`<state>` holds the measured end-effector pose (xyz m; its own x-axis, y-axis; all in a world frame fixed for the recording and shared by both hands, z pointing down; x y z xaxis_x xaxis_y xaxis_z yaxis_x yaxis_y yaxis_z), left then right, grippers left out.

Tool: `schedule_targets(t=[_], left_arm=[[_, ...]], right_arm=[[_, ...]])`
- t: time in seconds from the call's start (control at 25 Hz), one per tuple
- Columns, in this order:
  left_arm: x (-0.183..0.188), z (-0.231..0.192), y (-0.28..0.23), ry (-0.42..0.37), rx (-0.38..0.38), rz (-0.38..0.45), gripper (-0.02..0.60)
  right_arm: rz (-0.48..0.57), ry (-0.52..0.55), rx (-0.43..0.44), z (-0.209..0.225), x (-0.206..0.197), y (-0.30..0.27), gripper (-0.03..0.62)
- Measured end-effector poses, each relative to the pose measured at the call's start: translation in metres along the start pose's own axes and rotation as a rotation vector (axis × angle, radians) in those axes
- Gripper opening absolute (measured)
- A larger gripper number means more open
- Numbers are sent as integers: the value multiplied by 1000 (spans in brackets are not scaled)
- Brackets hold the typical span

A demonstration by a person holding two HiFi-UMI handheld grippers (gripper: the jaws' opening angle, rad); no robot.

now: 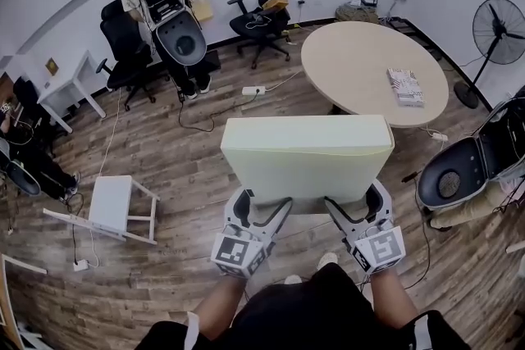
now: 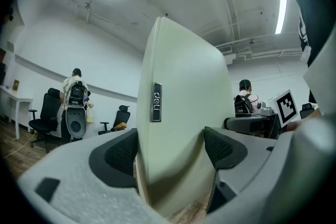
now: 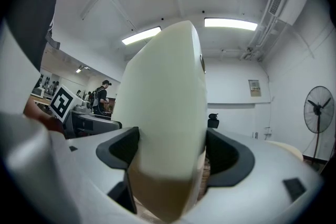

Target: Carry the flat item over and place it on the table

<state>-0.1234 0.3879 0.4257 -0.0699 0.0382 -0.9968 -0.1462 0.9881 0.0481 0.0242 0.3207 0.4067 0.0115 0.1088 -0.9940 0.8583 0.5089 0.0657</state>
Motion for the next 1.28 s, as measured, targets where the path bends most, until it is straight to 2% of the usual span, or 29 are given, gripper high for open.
schedule_targets(t=[0.2,0.44,1.04,1.28], left_arm=[[-5,-15,-22,30,14,4,371],[-10,-27,-68,40,3,-24,371],[-23,-38,-229,9,15,-72,371],[-29,-42,-285,25,13,-86,371]], right_arm=[[9,2,5,15,-2,-22,367],[2,-22,6,54,-12,-50,370],[-38,-33,15,198,-42,-123,371],[-38,-84,11,250,-53,-146,373]])
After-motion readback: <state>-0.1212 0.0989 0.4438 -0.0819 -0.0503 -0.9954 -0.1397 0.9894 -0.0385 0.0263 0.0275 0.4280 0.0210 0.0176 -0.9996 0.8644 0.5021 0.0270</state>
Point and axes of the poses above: the fingertips, and each gripper's own axes: y backward along the fingers, z to its right, x out of its top, the point moved 1 cm from there along y, backward along the fingers, and after that the axes turned 2 degrees about z, right-handed, at the moved point
